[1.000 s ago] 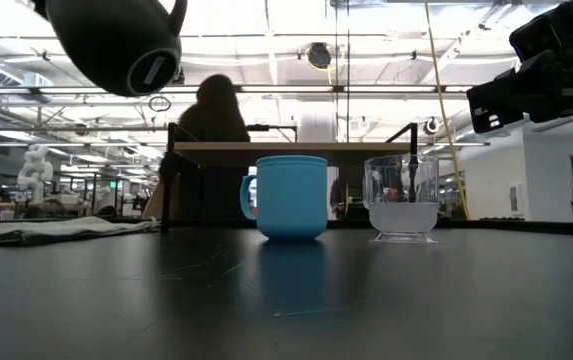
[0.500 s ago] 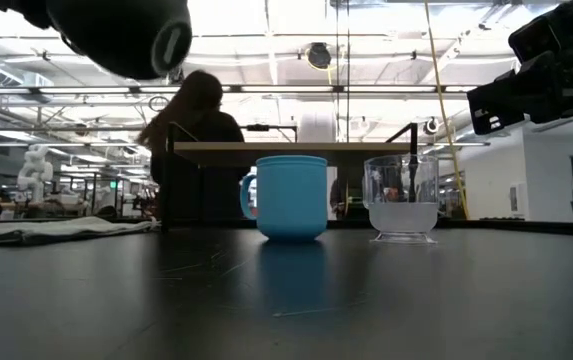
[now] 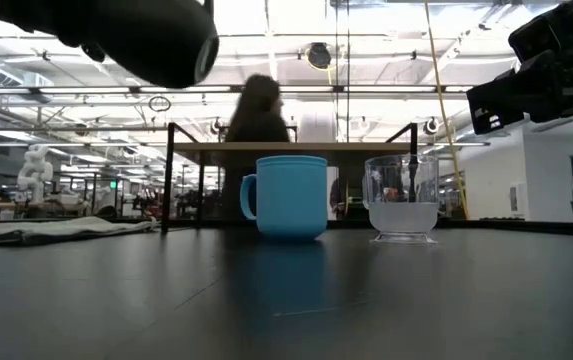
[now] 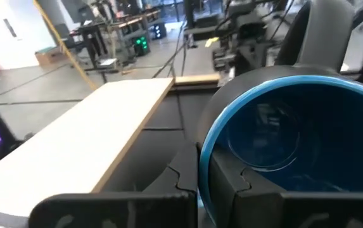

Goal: Stack small to large cups/mugs on shelf
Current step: Put the black cup on the shelf, then put the blue cup on the shelf

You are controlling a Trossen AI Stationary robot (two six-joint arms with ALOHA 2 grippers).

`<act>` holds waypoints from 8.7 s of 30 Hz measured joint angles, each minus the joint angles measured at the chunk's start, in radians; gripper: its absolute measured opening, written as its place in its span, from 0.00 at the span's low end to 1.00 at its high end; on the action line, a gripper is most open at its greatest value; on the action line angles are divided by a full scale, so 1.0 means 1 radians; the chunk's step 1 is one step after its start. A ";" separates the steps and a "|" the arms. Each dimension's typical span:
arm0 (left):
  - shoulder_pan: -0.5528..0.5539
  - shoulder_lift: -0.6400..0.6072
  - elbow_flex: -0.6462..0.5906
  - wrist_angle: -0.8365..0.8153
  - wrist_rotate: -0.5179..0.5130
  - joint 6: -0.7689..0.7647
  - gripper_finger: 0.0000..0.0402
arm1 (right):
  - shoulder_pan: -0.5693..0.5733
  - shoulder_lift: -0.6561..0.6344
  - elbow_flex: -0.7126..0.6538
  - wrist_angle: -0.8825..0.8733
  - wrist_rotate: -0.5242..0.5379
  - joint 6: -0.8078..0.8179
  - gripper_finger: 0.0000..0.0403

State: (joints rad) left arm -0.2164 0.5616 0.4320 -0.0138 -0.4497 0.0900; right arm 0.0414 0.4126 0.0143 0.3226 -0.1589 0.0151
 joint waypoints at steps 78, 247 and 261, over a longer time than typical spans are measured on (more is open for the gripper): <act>1.002 0.634 0.886 -0.473 0.675 0.299 0.03 | 0.000 0.000 0.000 0.001 0.000 -0.008 0.00; 0.769 0.168 0.721 -0.899 0.691 0.109 0.00 | 0.000 0.000 0.000 0.000 0.000 0.005 0.00; 0.672 -0.174 0.309 -0.508 0.523 -0.214 0.00 | 0.000 0.000 0.000 0.001 0.000 0.025 0.00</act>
State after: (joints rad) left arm 0.4556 0.3872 0.7412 -0.5220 0.0737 -0.1240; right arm 0.0414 0.4128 0.0143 0.3233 -0.1593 0.0402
